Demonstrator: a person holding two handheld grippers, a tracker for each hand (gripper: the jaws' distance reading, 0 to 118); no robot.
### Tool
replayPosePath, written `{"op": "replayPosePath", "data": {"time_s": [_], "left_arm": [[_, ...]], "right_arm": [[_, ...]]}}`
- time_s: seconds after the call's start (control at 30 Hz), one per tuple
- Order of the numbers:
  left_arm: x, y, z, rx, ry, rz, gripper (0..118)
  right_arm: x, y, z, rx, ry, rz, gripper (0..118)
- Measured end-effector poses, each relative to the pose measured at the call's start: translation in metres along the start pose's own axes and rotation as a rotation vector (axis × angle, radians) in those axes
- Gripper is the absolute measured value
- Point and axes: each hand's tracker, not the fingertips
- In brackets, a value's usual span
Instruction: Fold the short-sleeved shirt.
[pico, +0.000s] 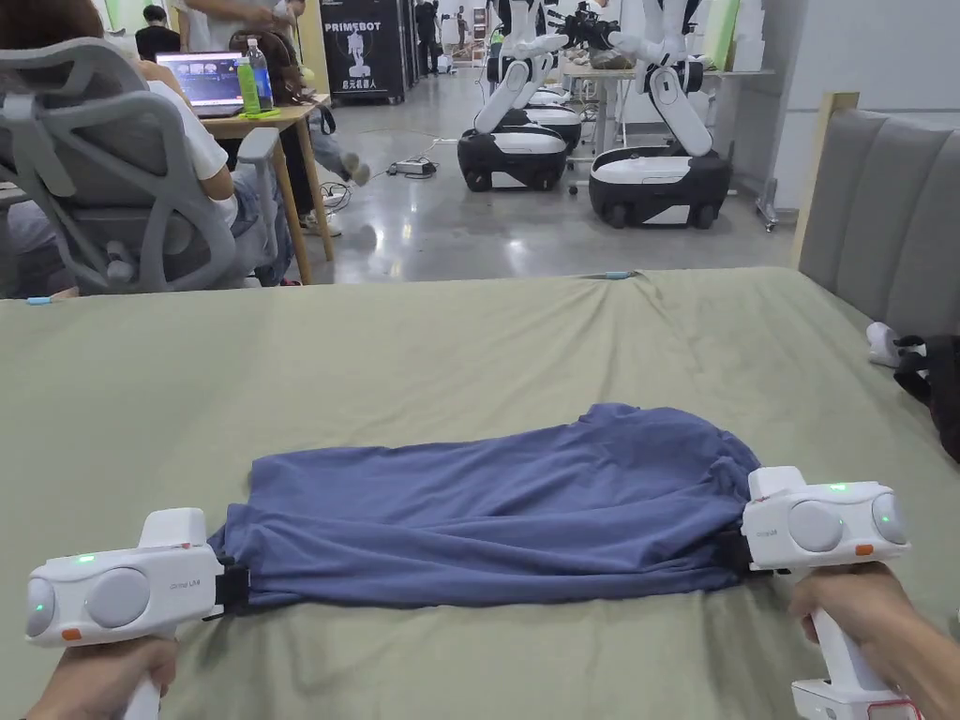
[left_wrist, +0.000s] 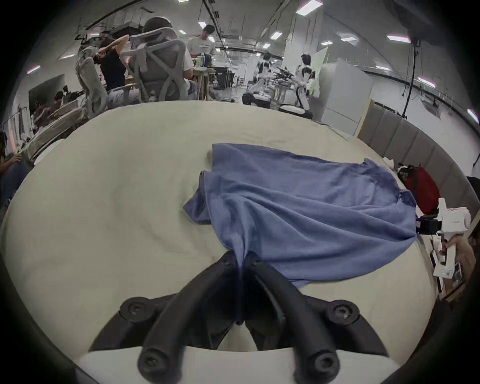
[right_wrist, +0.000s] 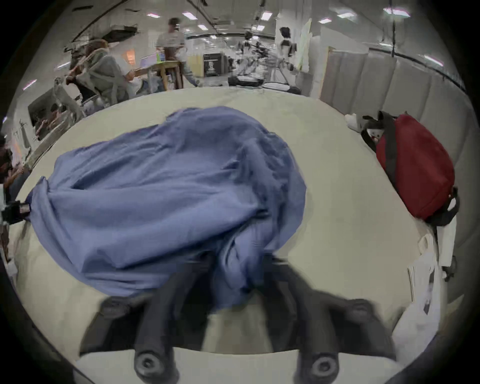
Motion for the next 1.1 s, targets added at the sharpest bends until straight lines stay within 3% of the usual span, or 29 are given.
{"op": "replayPosePath", "data": {"time_s": [0.03,0.1,0.2,0.43,0.67,0.97,1.03,1.07,1.1], "left_arm": [[0.0,0.002,0.001,0.0,0.0,-0.002,4],[-0.003,0.006,0.005,0.012,-0.01,0.023,4],[-0.007,0.007,0.018,0.035,-0.031,0.057,4],[-0.009,-0.007,0.062,0.054,-0.037,-0.003,4],[-0.013,-0.049,0.062,-0.016,-0.045,0.009,4],[-0.003,-0.06,0.048,-0.049,0.005,-0.014,6],[-0.004,-0.06,0.052,-0.036,-0.003,-0.013,24],[-0.004,-0.06,0.056,-0.026,-0.023,-0.016,54],[-0.004,-0.058,0.06,-0.024,-0.038,-0.018,81]], "right_arm": [[-0.002,0.001,0.002,0.002,0.01,-0.006,17],[-0.009,0.005,0.013,-0.006,-0.036,0.003,17],[-0.009,0.001,0.032,0.014,-0.026,0.01,17],[-0.006,-0.033,0.087,0.03,0.038,-0.007,17],[-0.003,-0.071,0.072,-0.079,0.067,0.009,17],[-0.01,-0.083,0.074,-0.039,0.032,0.036,17],[-0.01,-0.083,0.076,-0.013,0.028,0.051,25],[-0.01,-0.083,0.082,0.011,0.01,0.055,47],[-0.008,-0.081,0.088,0.018,0.0,0.044,77]]}}
